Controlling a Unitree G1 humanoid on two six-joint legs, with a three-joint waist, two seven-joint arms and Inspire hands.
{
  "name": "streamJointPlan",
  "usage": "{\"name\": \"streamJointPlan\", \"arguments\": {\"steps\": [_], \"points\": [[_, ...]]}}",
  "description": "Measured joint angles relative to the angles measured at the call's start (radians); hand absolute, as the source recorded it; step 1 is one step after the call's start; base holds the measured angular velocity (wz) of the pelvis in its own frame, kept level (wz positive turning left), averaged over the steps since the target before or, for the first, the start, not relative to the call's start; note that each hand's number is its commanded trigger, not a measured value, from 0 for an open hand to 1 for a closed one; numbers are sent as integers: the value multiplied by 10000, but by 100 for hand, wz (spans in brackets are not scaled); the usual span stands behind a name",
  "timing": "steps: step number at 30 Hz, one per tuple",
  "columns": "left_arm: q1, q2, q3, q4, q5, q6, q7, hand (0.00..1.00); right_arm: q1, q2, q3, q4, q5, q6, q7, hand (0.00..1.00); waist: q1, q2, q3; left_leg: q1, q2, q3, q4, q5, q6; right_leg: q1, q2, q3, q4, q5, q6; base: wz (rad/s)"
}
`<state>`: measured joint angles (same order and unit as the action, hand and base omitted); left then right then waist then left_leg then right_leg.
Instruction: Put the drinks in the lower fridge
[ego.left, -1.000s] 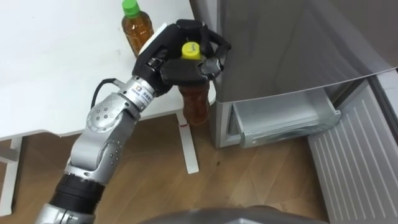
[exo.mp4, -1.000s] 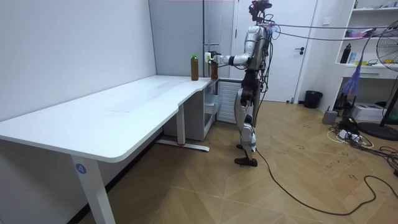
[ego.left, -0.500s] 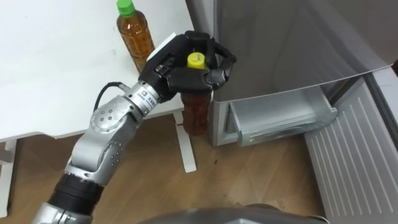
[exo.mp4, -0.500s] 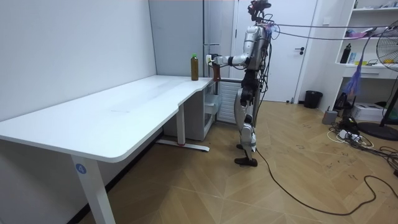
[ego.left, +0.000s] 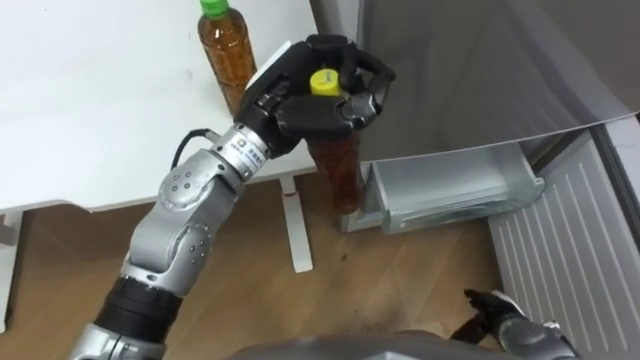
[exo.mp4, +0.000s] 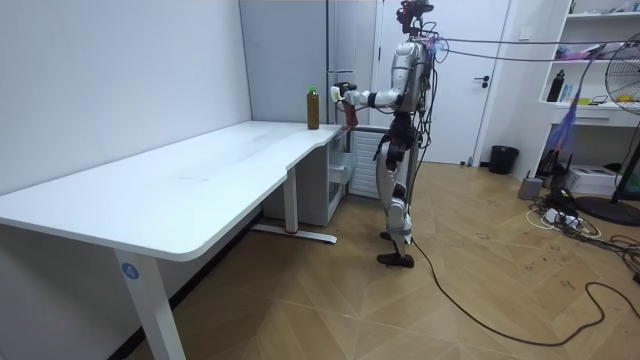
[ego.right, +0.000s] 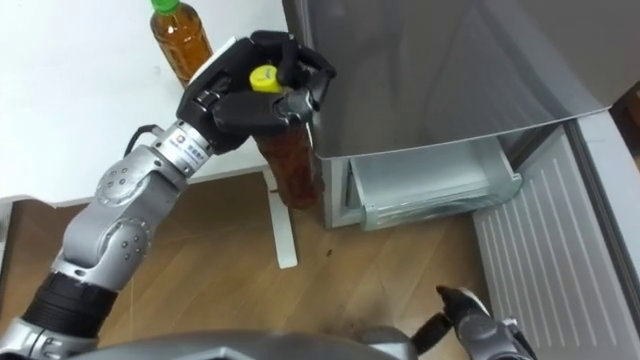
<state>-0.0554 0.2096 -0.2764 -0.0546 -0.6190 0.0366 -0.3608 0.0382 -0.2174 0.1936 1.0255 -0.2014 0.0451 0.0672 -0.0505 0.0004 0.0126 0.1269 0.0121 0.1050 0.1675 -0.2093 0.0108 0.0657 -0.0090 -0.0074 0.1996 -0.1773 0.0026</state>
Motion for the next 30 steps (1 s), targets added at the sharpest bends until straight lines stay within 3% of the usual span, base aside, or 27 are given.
{"name": "streamJointPlan", "arguments": {"steps": [2, 4, 7, 14, 22, 30], "points": [[0, 1, 1, 0, -202, -30, -7, 100, -14, 147, 39, -542, 201, -272, 63, 0, 52, -29, -9, 49, 17, -4, 2, 0, 0, 27, 12, -3, 42, 1, -1, -2], [0, -20, -2, 0, -278, -149, -25, 100, -144, 448, 298, -1066, 469, -774, 160, 0, 28, -39, -12, 70, 32, -15, 2, 0, 0, 72, 21, -31, 33, 14, -23, 2], [1, -3, -4, 0, -479, -197, -22, 100, -143, 691, 634, -1666, 777, -976, 324, 0, 36, -43, -9, 63, 24, -103, 3, -1, -2, 110, 7, -135, 30, 16, -25, 11], [172, 24, -3, 60, -481, -442, -20, 100, -42, 692, 697, -2796, 871, -1009, 1055, 0, 124, -78, 13, 190, -17, -111, 5, 0, -1, 234, -28, -148, 24, 2, -2, 1], [781, 55, -84, 172, -766, -449, -360, 100, 57, 679, 1019, -3938, 1700, -1003, 2551, 0, 287, -83, 25, 116, -8, -135, 19, -1, -2, 136, -31, -215, 15, 1, -2, 1], [787, 103, -76, 171, -761, -451, -673, 100, 162, 670, 1063, -5421, 2050, -1008, 3992, 0, 275, -134, 51, 73, -10, -250, 27, 0, -2, 159, -35, -216, 40, 2, -3, 0]]}}
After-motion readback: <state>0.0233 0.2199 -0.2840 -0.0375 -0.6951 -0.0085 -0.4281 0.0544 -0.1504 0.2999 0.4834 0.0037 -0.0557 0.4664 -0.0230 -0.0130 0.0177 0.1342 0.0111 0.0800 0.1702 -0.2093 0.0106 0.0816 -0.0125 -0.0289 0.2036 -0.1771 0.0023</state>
